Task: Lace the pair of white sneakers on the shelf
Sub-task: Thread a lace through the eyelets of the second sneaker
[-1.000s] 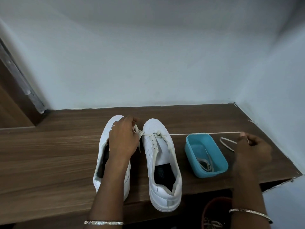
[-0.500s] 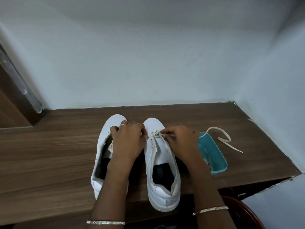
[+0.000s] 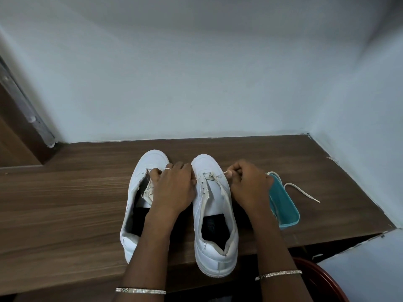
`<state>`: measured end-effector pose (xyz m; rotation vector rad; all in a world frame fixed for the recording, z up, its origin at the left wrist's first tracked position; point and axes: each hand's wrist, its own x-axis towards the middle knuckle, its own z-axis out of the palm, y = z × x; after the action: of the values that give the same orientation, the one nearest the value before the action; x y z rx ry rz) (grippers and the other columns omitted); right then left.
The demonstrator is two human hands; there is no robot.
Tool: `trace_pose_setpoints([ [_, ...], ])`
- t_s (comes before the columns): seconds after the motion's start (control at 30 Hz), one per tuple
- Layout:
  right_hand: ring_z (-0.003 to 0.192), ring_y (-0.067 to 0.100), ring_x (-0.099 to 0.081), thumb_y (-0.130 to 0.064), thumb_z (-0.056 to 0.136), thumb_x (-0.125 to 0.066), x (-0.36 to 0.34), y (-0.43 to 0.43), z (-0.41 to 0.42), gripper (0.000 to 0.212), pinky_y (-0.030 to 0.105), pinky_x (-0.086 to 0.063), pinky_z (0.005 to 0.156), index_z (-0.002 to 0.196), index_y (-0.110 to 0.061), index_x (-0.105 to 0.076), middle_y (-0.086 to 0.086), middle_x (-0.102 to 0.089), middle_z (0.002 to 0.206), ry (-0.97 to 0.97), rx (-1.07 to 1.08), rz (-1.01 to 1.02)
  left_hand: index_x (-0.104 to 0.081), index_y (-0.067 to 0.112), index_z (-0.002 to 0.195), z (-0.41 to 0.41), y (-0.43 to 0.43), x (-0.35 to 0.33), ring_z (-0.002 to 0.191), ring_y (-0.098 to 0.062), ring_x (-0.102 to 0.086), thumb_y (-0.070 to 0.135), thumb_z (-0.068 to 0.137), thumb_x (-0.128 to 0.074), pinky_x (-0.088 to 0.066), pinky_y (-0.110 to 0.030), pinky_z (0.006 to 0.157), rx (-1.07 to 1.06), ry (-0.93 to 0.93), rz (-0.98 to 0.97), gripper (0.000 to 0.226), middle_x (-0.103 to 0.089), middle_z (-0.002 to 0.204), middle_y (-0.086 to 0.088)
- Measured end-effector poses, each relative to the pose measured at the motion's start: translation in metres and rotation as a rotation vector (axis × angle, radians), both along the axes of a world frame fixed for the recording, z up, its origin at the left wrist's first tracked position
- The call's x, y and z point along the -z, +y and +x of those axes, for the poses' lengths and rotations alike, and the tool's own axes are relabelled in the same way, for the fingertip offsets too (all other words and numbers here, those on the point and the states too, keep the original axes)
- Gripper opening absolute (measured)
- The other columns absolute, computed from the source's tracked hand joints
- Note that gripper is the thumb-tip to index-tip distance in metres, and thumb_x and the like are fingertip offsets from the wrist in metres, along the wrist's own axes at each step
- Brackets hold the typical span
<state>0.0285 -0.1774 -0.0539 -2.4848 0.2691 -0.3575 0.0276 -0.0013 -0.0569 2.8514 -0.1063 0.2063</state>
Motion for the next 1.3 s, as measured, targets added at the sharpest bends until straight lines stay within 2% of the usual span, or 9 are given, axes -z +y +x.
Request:
trace_pose_setpoints([
  [0.23,0.089,0.009,-0.062,-0.013,0.089,-0.066,0.002,-0.011,0.002,0.017,0.040,-0.033,0.095,0.082,-0.029,-0.067,-0.019,-0.061,0.076,-0.060,0.112,0.082,-0.046,0.017,0.089,0.002,0.006,-0.016,0.074,-0.016,-0.053,0.027,0.100,-0.042,-0.031,-0.039,0.088,-0.108,-0.025,-0.568,0.015,-0.060,0.070,0.010],
  [0.3,0.086,0.006,-0.060,-0.013,0.089,-0.068,0.003,-0.011,0.002,0.018,0.037,-0.030,0.090,0.082,-0.030,-0.066,-0.019,-0.062,0.074,-0.073,0.088,0.082,-0.047,0.015,0.086,0.001,0.005,-0.019,0.076,-0.015,-0.063,0.025,0.100,-0.043,-0.046,-0.043,0.087,-0.134,0.011,-0.800,0.017,-0.069,0.076,0.006],
  [0.4,0.090,0.008,-0.061,-0.012,0.088,-0.068,0.003,-0.009,0.001,0.022,0.038,-0.030,0.089,0.081,-0.033,-0.064,-0.018,-0.064,0.074,-0.081,0.023,0.080,-0.043,0.012,0.086,-0.002,-0.001,-0.022,0.080,-0.017,-0.073,0.018,0.102,-0.039,-0.051,-0.038,0.077,-0.149,0.101,-1.127,0.017,-0.077,0.090,-0.003],
  [0.5,0.091,0.010,-0.061,-0.013,0.091,-0.064,0.000,-0.008,0.002,0.025,0.036,-0.032,0.091,0.080,-0.035,-0.063,-0.017,-0.066,0.078,-0.020,-0.037,0.069,-0.046,0.005,0.095,-0.003,-0.001,-0.026,0.082,-0.017,-0.075,0.016,0.103,-0.038,-0.049,-0.038,0.076,-0.128,0.150,-1.237,0.016,-0.077,0.096,-0.008],
  [0.6,0.085,0.009,-0.061,-0.011,0.093,-0.057,-0.006,-0.004,0.002,0.036,0.050,-0.045,0.097,0.073,-0.040,-0.063,-0.019,-0.065,0.075,0.009,-0.103,0.090,-0.049,-0.002,0.104,-0.005,-0.001,-0.029,0.088,-0.019,-0.075,0.016,0.104,-0.038,-0.052,-0.040,0.089,-0.076,0.173,-1.327,0.021,-0.076,0.100,-0.010],
  [0.87,0.079,0.008,-0.069,-0.009,0.088,-0.065,-0.010,0.013,0.000,0.026,0.040,-0.058,0.085,0.081,-0.033,-0.072,-0.013,-0.072,0.084,0.110,-0.274,0.244,-0.048,0.009,0.087,-0.008,0.007,-0.050,0.100,-0.028,-0.072,0.010,0.104,-0.040,-0.052,-0.039,0.095,0.092,0.133,-1.587,0.019,-0.075,0.108,-0.016],
  [0.97,0.076,0.007,-0.066,-0.013,0.087,-0.070,-0.007,0.015,0.000,0.013,0.032,-0.056,0.077,0.088,-0.025,-0.074,-0.010,-0.070,0.079,0.089,-0.238,0.241,-0.048,0.010,0.083,-0.008,0.014,-0.053,0.096,-0.029,-0.072,0.010,0.104,-0.040,-0.050,-0.044,0.094,0.103,0.084,-1.604,0.022,-0.075,0.105,-0.014],
  [1.17,0.081,0.002,-0.063,-0.025,0.087,-0.073,-0.010,0.011,-0.002,0.007,0.031,-0.052,0.081,0.094,-0.026,-0.070,-0.016,-0.065,0.077,0.093,-0.249,0.202,-0.051,0.013,0.077,-0.007,0.028,-0.049,0.047,-0.013,-0.050,0.018,0.100,-0.054,-0.046,-0.034,0.060,-0.137,0.043,-1.387,0.023,-0.058,0.060,-0.003],
  [1.3,0.084,0.011,-0.065,-0.036,0.080,-0.079,-0.019,0.001,-0.003,0.010,0.042,-0.052,0.087,0.083,-0.032,-0.070,-0.016,-0.066,0.077,0.135,-0.242,0.056,-0.060,0.021,0.089,-0.010,0.040,-0.055,0.066,-0.013,-0.055,0.037,0.094,-0.065,-0.043,-0.032,0.062,-0.108,-0.023,-0.960,0.017,-0.061,0.080,0.004],
])
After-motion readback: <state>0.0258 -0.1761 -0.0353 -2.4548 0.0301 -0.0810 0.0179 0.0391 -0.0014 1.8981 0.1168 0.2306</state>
